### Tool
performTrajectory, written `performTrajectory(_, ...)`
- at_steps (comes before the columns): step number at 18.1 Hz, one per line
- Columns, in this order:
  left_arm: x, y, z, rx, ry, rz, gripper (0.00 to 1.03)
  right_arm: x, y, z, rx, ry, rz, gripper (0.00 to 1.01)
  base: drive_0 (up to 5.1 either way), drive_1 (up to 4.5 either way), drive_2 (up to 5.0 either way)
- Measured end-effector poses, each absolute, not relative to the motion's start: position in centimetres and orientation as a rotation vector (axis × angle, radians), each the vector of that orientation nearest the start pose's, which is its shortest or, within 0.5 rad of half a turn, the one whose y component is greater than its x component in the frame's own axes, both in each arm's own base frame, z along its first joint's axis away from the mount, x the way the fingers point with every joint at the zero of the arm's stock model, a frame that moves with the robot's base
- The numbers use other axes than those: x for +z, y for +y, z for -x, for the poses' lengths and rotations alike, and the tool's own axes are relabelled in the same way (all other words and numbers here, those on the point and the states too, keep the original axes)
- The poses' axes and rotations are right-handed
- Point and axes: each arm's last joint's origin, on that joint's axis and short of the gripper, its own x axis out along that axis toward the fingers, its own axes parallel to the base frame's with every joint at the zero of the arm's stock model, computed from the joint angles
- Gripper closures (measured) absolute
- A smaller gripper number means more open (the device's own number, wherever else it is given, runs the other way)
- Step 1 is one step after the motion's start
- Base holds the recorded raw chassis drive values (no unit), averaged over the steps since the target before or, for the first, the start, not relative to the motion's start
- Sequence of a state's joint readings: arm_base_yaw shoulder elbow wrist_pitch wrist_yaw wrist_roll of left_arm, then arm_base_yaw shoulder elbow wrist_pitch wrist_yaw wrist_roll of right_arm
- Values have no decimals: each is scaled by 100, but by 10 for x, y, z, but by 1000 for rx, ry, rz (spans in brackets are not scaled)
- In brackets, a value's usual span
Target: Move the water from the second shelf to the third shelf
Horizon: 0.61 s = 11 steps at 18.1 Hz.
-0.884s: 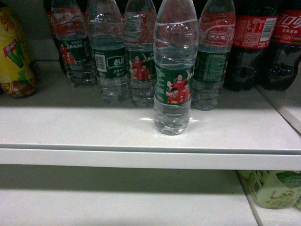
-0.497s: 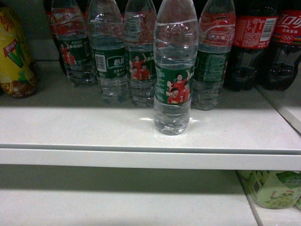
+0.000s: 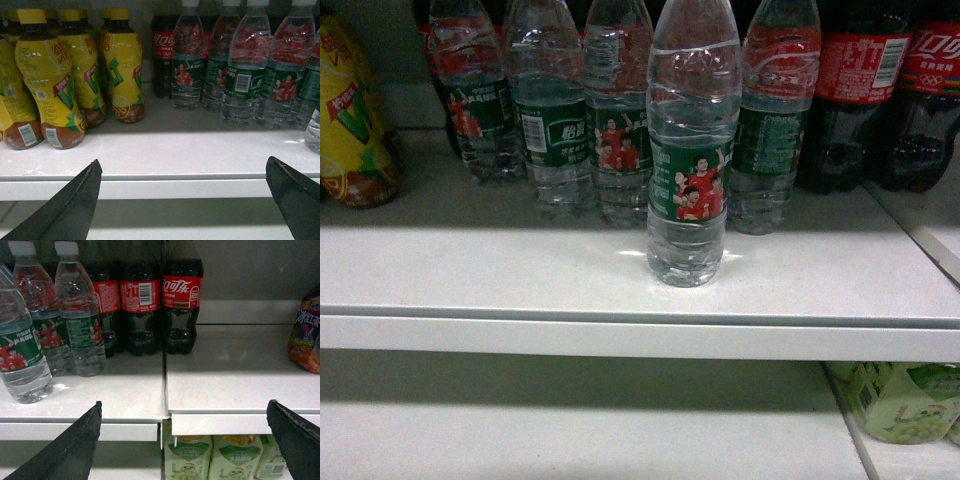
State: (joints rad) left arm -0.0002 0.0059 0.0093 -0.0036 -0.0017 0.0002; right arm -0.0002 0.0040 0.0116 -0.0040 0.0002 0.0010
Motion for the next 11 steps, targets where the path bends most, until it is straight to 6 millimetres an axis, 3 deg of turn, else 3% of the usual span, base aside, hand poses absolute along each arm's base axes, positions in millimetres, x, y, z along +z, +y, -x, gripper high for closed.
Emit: performTrajectory(11,166,0,-97,2,0,0,5,167,0,-97,0,-4,-1,3,0,0,0)
